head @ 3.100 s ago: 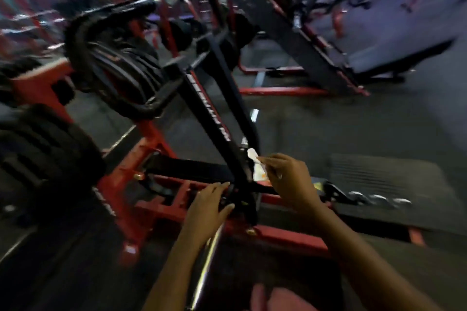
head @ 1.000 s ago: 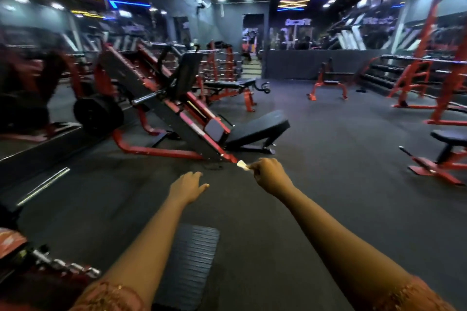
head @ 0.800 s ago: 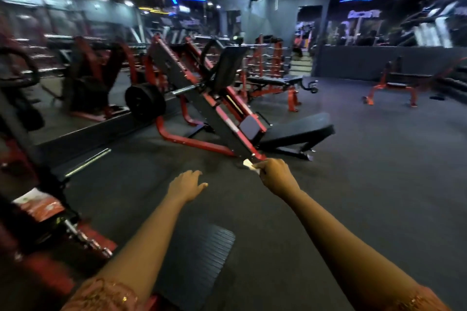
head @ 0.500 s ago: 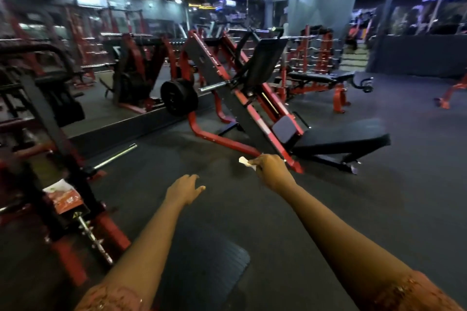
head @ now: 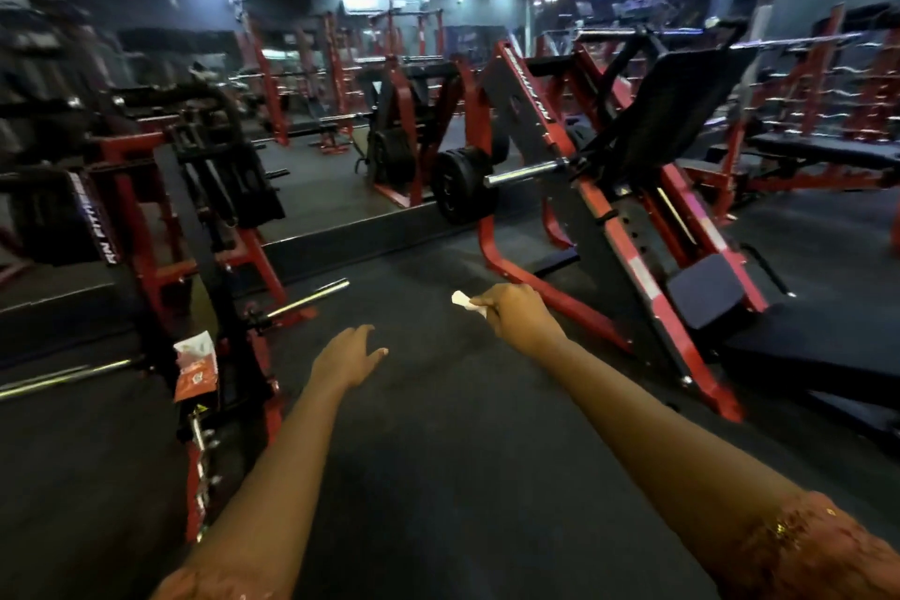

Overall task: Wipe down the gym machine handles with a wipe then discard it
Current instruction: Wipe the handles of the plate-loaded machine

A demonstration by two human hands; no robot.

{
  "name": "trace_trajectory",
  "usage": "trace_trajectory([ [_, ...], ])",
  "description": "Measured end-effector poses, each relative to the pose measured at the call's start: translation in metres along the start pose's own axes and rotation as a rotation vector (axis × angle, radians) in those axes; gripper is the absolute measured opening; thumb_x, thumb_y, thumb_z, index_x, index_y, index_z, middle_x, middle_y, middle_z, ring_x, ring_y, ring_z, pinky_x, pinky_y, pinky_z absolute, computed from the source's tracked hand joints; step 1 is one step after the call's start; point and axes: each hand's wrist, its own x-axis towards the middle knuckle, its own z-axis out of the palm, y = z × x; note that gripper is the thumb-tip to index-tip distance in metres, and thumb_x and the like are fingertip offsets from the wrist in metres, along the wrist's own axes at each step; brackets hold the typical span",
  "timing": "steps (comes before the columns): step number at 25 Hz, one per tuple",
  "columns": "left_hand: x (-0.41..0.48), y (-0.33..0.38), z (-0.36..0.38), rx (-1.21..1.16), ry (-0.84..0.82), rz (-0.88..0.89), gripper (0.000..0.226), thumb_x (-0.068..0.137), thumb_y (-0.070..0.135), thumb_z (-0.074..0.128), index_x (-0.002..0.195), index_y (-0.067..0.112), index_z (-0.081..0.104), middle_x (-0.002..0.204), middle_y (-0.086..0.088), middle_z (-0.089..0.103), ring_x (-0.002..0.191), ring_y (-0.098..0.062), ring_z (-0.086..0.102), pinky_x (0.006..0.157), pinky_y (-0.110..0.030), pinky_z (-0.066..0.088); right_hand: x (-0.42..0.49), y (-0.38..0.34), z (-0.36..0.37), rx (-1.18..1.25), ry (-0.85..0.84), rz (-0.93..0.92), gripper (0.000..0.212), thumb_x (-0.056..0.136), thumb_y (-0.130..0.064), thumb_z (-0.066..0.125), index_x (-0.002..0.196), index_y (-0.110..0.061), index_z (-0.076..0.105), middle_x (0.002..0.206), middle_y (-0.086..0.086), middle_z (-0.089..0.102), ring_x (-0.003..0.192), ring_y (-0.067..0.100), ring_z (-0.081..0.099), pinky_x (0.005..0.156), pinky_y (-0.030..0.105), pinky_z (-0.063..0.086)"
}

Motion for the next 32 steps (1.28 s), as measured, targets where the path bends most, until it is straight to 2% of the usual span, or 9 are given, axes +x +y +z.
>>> trace_trajectory([
  [6, 0.105, 0.017, -0.005, -0.007, 0.027, -0.238, 0.056, 0.093, 0.04, 0.05, 0.138, 0.011, 0.038, 0.14, -0.013, 0.045, 0.129, -0.026, 0.042, 0.106, -0.034, 0.034, 0.153, 0.061, -0.009, 0.026, -0.053, -0.28, 0.034, 0.089, -0.005, 0.047, 0.117, -0.016, 0.063, 0.107, 0.01, 0.065, 0.094, 0.027, 0.061, 0.082, 0.035, 0.048],
  [11, 0.183, -0.003, -0.033, 0.015, 0.143, -0.381, 0.056, 0.091, 0.038, 0.053, 0.139, 0.013, 0.039, 0.131, -0.016, 0.053, 0.121, -0.031, 0.049, 0.1, -0.037, 0.04, 0.279, 0.065, 0.01, 0.088, -0.088, -0.412, 0.032, 0.091, -0.009, 0.048, 0.118, -0.016, 0.062, 0.111, 0.008, 0.065, 0.097, 0.025, 0.06, 0.082, 0.029, 0.045],
  [14, 0.24, -0.028, -0.047, 0.0, 0.201, -0.441, 0.051, 0.091, 0.036, 0.054, 0.134, 0.01, 0.045, 0.129, -0.016, 0.054, 0.118, -0.032, 0.051, 0.097, -0.037, 0.042, 0.356, 0.062, 0.024, 0.171, -0.074, -0.473, 0.03, 0.091, -0.009, 0.049, 0.116, -0.015, 0.064, 0.111, 0.007, 0.065, 0.095, 0.025, 0.061, 0.082, 0.031, 0.047],
  [20, 0.36, -0.093, -0.094, -0.021, 0.343, -0.594, 0.053, 0.092, 0.037, 0.052, 0.136, 0.009, 0.041, 0.132, -0.018, 0.05, 0.123, -0.032, 0.047, 0.101, -0.039, 0.04, 0.527, 0.02, 0.052, 0.199, -0.083, -0.611, 0.028, 0.089, -0.009, 0.049, 0.111, -0.01, 0.066, 0.108, 0.012, 0.066, 0.099, 0.03, 0.061, 0.086, 0.033, 0.045],
  [22, 0.392, -0.118, -0.109, -0.026, 0.376, -0.636, 0.054, 0.091, 0.038, 0.053, 0.136, 0.01, 0.042, 0.133, -0.018, 0.05, 0.124, -0.032, 0.047, 0.102, -0.04, 0.039, 0.575, 0.004, 0.06, 0.238, -0.086, -0.659, 0.028, 0.091, -0.009, 0.048, 0.114, -0.01, 0.065, 0.112, 0.011, 0.065, 0.101, 0.028, 0.06, 0.087, 0.03, 0.043],
  [25, 0.433, -0.153, -0.129, -0.031, 0.421, -0.709, 0.054, 0.091, 0.037, 0.053, 0.137, 0.01, 0.041, 0.135, -0.018, 0.048, 0.126, -0.033, 0.045, 0.103, -0.039, 0.038, 0.636, -0.02, 0.081, 0.3, -0.101, -0.71, 0.029, 0.091, -0.006, 0.048, 0.116, -0.01, 0.064, 0.116, 0.008, 0.065, 0.103, 0.024, 0.06, 0.08, 0.022, 0.04],
  [29, 0.481, -0.21, -0.147, -0.047, 0.498, -0.77, 0.054, 0.091, 0.038, 0.054, 0.136, 0.01, 0.042, 0.133, -0.018, 0.049, 0.124, -0.034, 0.046, 0.102, -0.04, 0.039, 0.723, -0.062, 0.123, 0.335, -0.176, -0.776, 0.029, 0.092, -0.007, 0.048, 0.115, -0.01, 0.064, 0.113, 0.008, 0.066, 0.093, 0.023, 0.062, 0.069, 0.02, 0.042],
  [32, 0.524, -0.259, -0.157, -0.07, 0.607, -0.837, 0.053, 0.091, 0.037, 0.054, 0.135, 0.011, 0.043, 0.133, -0.016, 0.05, 0.123, -0.033, 0.047, 0.101, -0.041, 0.04, 0.794, -0.105, 0.151, 0.326, -0.193, -0.923, 0.029, 0.092, -0.007, 0.047, 0.116, -0.01, 0.064, 0.116, 0.009, 0.064, 0.097, 0.024, 0.062, 0.082, 0.026, 0.048],
])
